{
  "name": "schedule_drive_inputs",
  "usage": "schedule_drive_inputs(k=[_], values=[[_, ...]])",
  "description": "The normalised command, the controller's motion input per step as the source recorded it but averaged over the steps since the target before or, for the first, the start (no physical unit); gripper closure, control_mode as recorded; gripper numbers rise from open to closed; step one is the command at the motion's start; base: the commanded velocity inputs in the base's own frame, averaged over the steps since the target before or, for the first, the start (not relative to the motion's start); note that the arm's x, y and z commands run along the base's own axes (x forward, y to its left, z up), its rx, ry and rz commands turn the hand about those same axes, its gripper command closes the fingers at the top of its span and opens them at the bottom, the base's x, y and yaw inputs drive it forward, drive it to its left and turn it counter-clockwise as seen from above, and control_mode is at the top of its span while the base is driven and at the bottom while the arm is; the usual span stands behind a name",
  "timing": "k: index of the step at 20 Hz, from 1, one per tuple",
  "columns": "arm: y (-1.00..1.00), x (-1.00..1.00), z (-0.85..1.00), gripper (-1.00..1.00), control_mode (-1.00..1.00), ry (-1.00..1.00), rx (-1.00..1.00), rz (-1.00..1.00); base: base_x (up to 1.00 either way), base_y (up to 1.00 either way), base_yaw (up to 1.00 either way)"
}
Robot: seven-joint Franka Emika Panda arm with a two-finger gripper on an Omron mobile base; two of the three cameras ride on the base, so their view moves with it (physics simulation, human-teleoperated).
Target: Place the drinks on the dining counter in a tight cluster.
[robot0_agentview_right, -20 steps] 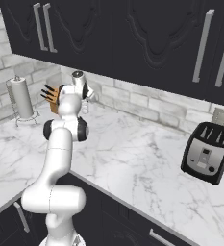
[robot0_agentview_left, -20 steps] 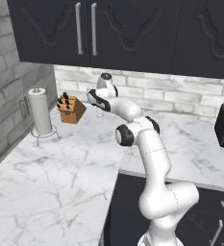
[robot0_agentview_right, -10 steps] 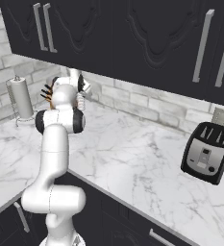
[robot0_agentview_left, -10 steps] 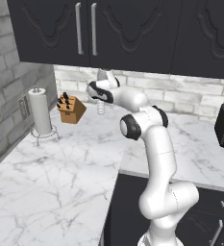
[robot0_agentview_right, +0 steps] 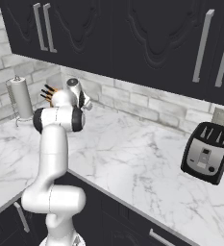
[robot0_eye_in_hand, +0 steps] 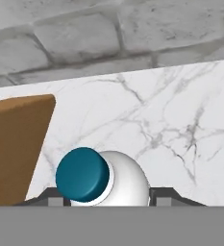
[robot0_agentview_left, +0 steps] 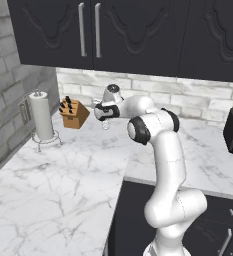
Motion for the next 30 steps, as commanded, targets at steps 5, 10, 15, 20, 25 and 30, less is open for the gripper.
schedule_drive_inputs(k=[5,10,15,20,25,30], values=[[-0.01,-0.68,0.41,1.0,-1.0,-0.06,0.06,0.0,0.0,0.0,0.0],[-0.19,-0.84,0.12,1.0,-1.0,-0.07,0.07,0.0,0.0,0.0,0.0],[-0.19,-0.81,0.35,1.0,-1.0,-0.07,0.08,0.0,0.0,0.0,0.0],[-0.22,-0.83,0.85,1.0,-1.0,-0.03,0.07,0.0,0.0,0.0,0.0],[-0.26,-0.75,0.97,1.0,-1.0,0.0,0.02,0.0,0.0,0.0,0.0],[-0.34,-0.85,0.53,1.0,-1.0,0.0,0.0,0.0,0.0,0.0,0.0]])
